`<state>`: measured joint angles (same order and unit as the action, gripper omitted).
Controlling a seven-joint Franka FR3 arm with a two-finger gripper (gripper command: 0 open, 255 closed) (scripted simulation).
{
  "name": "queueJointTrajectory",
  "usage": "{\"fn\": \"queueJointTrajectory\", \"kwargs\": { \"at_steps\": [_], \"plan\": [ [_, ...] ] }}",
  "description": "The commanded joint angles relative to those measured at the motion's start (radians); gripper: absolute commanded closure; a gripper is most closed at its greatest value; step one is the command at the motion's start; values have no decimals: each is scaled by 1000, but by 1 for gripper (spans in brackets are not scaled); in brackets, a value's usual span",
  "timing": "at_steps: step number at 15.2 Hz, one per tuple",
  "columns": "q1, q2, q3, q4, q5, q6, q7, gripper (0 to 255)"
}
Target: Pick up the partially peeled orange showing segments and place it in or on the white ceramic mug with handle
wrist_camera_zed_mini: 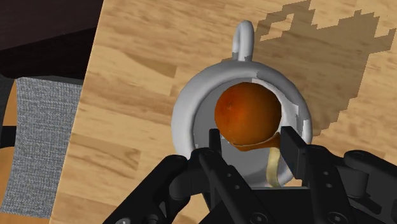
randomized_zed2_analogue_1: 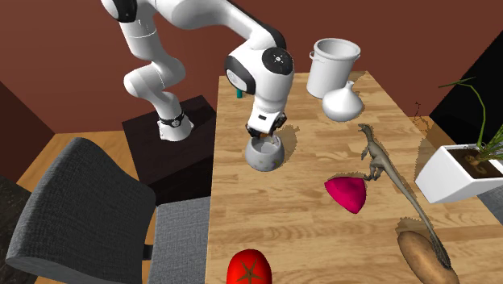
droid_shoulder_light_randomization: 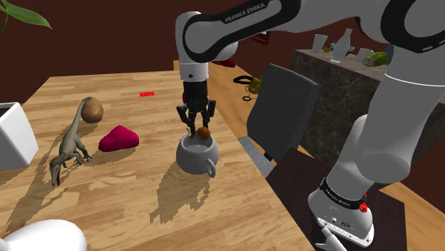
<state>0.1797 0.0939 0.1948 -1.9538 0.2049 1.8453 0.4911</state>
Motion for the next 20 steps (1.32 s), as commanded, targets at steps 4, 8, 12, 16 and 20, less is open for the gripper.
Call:
{"fn": "queueJointTrajectory", "kwargs": {
  "at_steps": [4,8,12,16,20],
  "plan": [
    [2,24,1,-40,0,63,-10,255],
    [2,24,1,-40,0,63,-10,255],
    [2,24,0,-40,0,63,-10,255],
    [2,24,1,-39,0,63,-9,0],
    [-5,16,-5,18,-5,-3,-7,0]
  ]
}}
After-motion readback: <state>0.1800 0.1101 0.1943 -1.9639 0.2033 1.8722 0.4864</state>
